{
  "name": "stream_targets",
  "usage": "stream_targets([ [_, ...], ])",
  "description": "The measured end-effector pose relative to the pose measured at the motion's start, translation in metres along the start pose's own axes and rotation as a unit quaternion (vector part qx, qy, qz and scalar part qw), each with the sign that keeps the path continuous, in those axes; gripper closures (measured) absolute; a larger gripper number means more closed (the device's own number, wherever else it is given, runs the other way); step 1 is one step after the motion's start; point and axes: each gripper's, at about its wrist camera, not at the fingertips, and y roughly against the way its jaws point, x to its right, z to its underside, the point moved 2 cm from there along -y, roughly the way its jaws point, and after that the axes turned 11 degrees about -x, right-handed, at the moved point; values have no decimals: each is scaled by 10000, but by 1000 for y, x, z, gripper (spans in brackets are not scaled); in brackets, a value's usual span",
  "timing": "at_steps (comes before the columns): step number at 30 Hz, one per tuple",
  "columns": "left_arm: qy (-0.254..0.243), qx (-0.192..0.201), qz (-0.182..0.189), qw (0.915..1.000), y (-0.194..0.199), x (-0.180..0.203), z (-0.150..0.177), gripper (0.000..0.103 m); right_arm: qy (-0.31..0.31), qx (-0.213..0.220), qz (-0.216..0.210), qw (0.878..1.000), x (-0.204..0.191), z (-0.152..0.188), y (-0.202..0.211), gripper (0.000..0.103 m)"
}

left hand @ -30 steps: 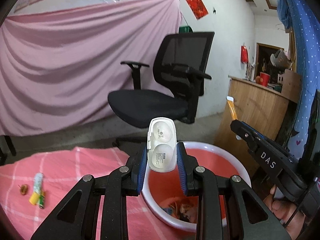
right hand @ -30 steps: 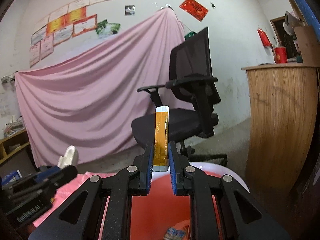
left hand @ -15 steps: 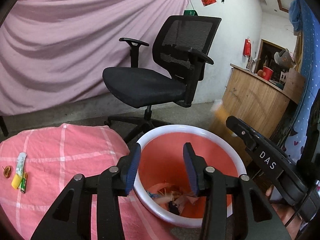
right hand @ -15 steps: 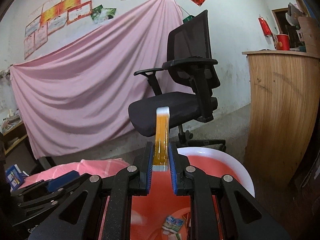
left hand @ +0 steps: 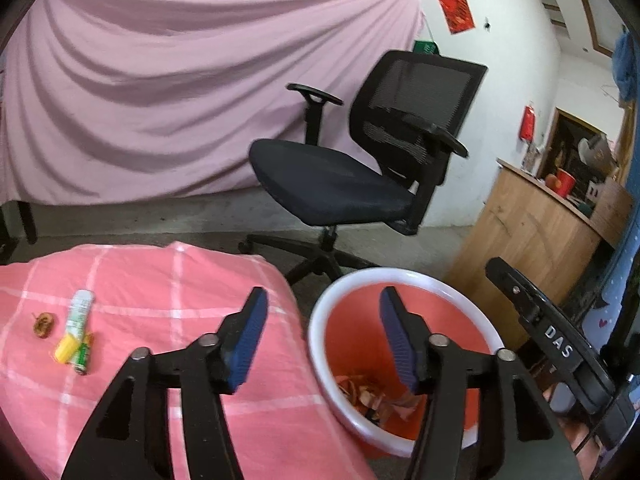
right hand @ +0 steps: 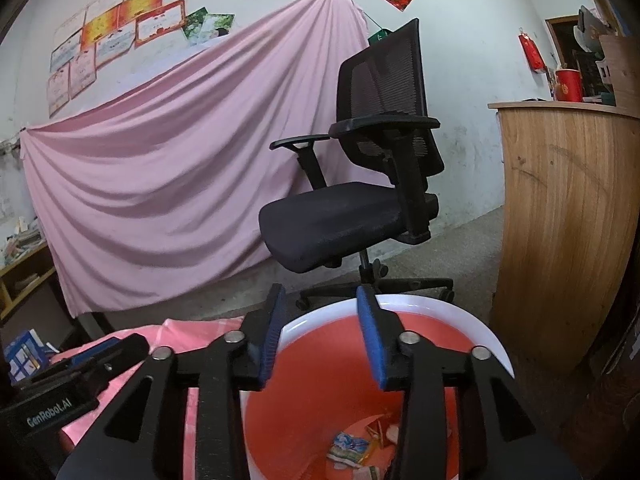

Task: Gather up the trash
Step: 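Return both tools over the table toward the remaining trash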

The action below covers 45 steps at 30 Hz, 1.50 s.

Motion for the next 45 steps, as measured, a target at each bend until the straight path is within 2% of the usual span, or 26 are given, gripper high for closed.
stream_targets([
  [5, 250, 282, -205, 9991, 22, -23, -4, 23, 61, 71, -65, 9999, -11, -3, 2, 51],
  [7, 339, 444, -290, 9980, 33, -31, -5, 15, 55, 127, -82, 9999, -15, -5, 4, 42],
  [8, 379, 557, -308, 9973, 40, -36, -4, 9, 37, 179, -109, 9998, -17, -5, 5, 31],
  [9, 419, 705, -322, 9961, 48, -40, -4, 6, 13, 249, -160, 9996, -20, -6, 7, 25],
  [10, 468, 921, -360, 9940, 57, -45, -2, 3, 5, 293, -202, 9994, -22, -6, 8, 25],
  [13, 458, 1295, -513, 9892, 76, -54, 2, 2, 99, 430, -300, 9986, -34, -7, 11, 19],
  [17, 396, 1572, -977, 9819, 98, -68, 9, 2, 210, 802, -459, 9955, -52, -6, 21, 1],
  [23, 495, 1830, -1393, 9719, 125, -94, 23, 2, 450, 1275, -855, 9871, -87, -4, 33, 0],
  [29, 515, 1961, -1856, 9615, 149, -121, 42, 2, 888, 1452, -1175, 9784, -129, 2, 35, 0],
  [34, 539, 1888, -2224, 9550, 161, -148, 60, 2, 1232, 1403, -1391, 9725, -163, 9, 30, 0],
  [39, 617, 1724, -2452, 9520, 164, -177, 77, 2, 1608, 1230, -1521, 9674, -191, 21, 20, 0],
  [43, 595, 1506, -2528, 9539, 158, -195, 81, 2, 1961, 959, -1475, 9647, -211, 32, 7, 0],
  [45, 579, 1316, -2489, 9578, 153, -203, 83, 2, 2130, 798, -1400, 9637, -219, 38, 0, 0],
])
